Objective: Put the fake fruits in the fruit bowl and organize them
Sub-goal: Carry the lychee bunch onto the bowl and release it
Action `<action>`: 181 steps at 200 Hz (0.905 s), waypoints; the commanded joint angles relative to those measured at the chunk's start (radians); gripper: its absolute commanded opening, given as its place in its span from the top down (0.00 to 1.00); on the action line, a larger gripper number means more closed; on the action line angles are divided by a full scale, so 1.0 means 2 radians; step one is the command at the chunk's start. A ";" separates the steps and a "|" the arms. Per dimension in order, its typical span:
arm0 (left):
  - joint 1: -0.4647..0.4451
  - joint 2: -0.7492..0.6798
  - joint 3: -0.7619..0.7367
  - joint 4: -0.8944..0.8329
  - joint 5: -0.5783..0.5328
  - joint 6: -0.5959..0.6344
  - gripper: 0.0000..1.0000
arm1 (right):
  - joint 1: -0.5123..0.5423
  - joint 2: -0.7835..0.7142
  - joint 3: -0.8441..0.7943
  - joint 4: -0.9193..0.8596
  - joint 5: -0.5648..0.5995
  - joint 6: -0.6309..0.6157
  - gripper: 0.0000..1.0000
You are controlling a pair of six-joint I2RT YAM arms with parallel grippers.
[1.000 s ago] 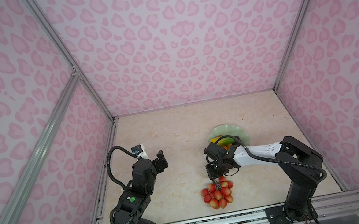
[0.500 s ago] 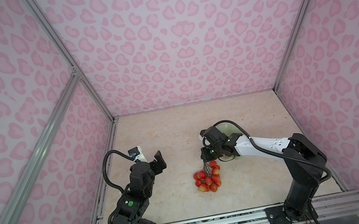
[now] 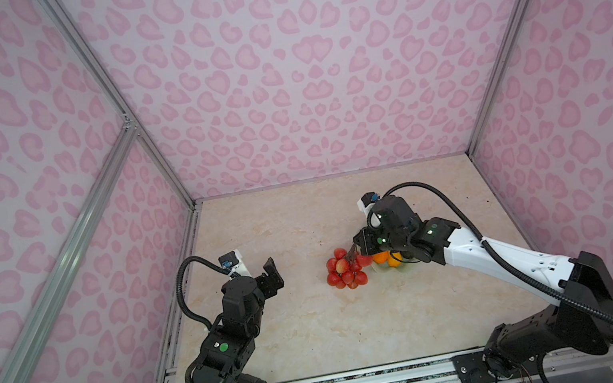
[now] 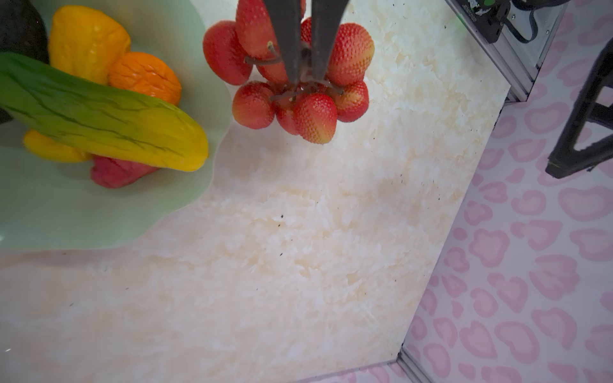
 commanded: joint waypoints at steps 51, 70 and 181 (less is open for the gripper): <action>0.002 -0.002 0.001 0.017 -0.008 0.001 0.07 | -0.053 -0.086 0.019 -0.054 0.027 -0.005 1.00; 0.002 -0.002 -0.001 0.020 -0.010 0.001 0.07 | -0.080 -0.095 0.014 -0.058 0.019 -0.009 1.00; 0.003 0.004 0.007 0.019 -0.012 0.002 0.07 | -0.271 -0.030 -0.091 0.023 -0.138 0.011 1.00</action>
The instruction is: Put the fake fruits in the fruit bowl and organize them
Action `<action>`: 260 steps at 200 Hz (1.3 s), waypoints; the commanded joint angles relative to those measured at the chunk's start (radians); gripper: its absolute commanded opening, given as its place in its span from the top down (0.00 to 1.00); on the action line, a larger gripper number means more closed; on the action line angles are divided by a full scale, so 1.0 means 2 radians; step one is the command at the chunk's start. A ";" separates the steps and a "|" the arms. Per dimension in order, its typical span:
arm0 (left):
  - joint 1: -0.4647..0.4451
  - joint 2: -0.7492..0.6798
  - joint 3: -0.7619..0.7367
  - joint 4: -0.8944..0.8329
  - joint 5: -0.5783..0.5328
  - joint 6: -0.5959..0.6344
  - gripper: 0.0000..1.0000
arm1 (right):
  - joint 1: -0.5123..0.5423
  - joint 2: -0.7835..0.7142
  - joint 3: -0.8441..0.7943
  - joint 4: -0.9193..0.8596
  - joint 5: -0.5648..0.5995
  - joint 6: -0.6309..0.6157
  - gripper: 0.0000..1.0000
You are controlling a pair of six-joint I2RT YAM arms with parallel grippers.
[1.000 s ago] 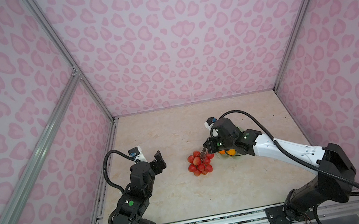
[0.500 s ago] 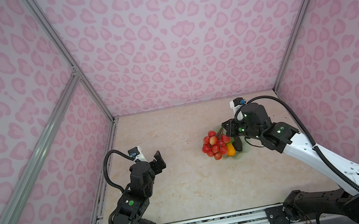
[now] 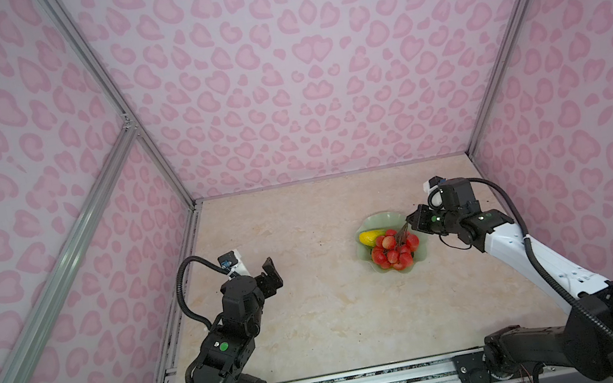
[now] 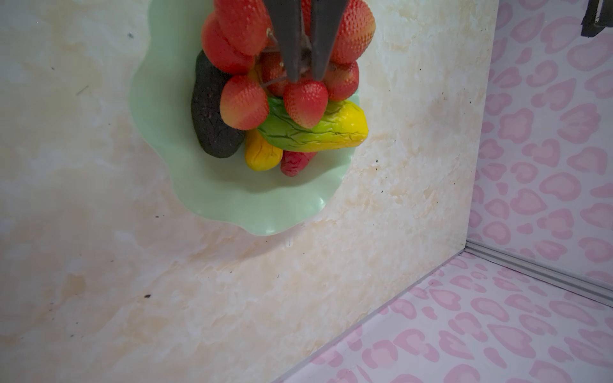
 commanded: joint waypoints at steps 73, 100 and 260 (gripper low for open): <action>0.005 0.025 -0.016 0.084 -0.070 0.061 0.06 | -0.034 0.021 0.033 -0.009 0.072 -0.072 0.02; 0.026 0.057 -0.059 0.192 -0.097 0.120 0.03 | -0.042 -0.028 0.011 -0.013 0.153 -0.092 0.02; 0.210 0.402 -0.109 0.592 0.056 0.180 0.03 | -0.048 0.107 -0.328 0.670 0.344 -0.295 0.00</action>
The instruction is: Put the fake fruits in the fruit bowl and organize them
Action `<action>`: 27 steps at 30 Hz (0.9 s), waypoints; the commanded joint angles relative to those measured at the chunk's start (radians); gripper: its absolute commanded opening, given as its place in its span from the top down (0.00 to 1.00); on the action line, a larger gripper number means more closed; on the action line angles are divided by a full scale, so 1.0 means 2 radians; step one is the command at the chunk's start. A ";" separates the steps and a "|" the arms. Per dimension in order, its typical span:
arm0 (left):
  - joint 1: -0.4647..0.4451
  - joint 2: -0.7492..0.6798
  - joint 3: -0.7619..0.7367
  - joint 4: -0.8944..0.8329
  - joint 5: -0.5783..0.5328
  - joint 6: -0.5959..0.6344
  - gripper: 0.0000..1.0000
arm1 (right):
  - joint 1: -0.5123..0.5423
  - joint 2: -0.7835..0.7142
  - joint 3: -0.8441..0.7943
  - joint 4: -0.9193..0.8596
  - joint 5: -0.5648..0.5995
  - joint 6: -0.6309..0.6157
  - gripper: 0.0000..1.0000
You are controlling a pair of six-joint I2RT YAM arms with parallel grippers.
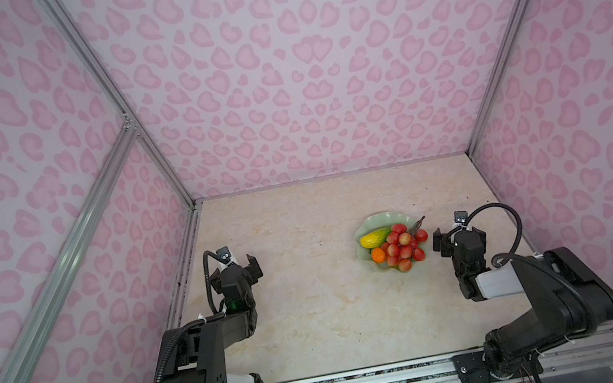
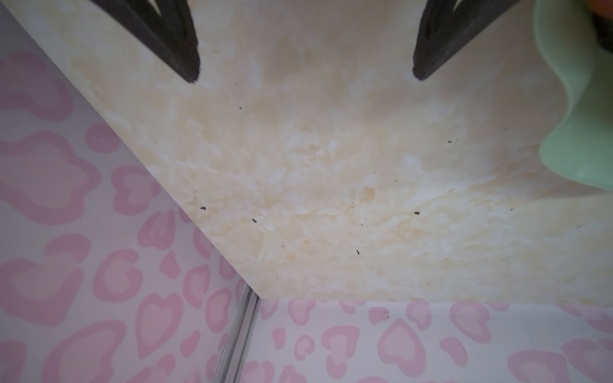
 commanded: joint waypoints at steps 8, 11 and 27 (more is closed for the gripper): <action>0.002 0.007 -0.002 0.049 0.009 -0.003 0.03 | 0.004 -0.006 0.022 0.028 0.027 -0.005 0.00; 0.002 0.006 -0.002 0.050 0.009 -0.003 0.03 | 0.001 -0.003 0.023 0.031 0.021 -0.003 0.00; 0.002 0.007 -0.003 0.052 0.009 -0.001 0.03 | 0.000 -0.005 0.025 0.027 0.019 -0.003 0.00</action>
